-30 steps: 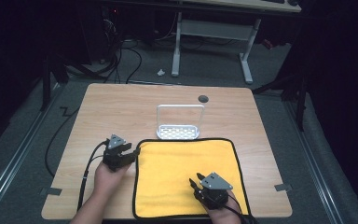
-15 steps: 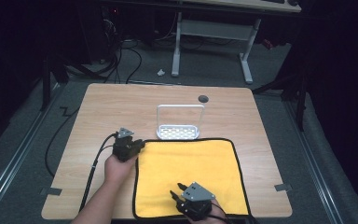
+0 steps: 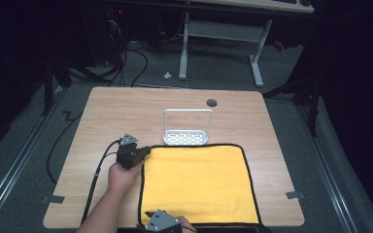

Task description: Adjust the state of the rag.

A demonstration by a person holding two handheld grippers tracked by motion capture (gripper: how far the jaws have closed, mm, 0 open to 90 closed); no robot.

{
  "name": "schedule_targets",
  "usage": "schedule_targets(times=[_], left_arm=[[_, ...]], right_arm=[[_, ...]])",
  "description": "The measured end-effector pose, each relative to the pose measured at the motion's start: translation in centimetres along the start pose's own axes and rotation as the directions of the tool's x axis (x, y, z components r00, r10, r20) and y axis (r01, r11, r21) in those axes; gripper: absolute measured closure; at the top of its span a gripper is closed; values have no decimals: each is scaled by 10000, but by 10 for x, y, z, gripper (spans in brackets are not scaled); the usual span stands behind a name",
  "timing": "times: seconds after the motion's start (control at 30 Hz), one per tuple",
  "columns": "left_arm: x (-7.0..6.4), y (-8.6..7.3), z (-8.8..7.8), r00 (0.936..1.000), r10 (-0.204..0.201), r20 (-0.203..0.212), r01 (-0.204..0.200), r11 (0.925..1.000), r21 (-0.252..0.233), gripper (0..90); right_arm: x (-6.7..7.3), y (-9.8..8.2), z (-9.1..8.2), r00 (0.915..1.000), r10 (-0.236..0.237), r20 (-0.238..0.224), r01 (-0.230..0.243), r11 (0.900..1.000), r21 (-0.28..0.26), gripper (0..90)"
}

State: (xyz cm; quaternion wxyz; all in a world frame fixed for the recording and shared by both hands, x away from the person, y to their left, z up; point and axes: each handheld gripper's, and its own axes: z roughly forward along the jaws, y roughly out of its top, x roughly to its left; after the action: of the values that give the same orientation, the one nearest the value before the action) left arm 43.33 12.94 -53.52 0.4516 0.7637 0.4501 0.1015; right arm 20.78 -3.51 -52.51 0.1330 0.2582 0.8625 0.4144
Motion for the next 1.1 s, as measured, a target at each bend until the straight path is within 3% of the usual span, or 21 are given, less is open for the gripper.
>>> schedule_targets(times=[0.3, 0.67, 0.8, 0.97, 1.1], left_arm=[[1, 0, 0, 10000, -57, 65, 57, 10000, 11, 857], [2, 0, 0, 9998, -186, 84, 186, 9998, 30, 857], [3, 0, -2, 9995, -283, 133, 285, 9995, -106, 860], [8, -2, -11, 9964, -731, 419, 757, 9950, -658, 865], [13, -4, -21, 9958, -818, 403, 854, 9916, -967, 868]], right_arm=[[1, -7, 10, 9998, -163, 110, 158, 9991, 388, 560], [-2, -9, 7, 9969, -341, 706, 313, 9987, 398, 822], [-2, -5, 0, 9970, -332, 694, 330, 9994, 47, 827], [-5, 3, -10, 9968, -243, 755, 275, 9988, -417, 826], [-7, 12, -14, 9968, -241, 760, 296, 9969, -723, 826]])
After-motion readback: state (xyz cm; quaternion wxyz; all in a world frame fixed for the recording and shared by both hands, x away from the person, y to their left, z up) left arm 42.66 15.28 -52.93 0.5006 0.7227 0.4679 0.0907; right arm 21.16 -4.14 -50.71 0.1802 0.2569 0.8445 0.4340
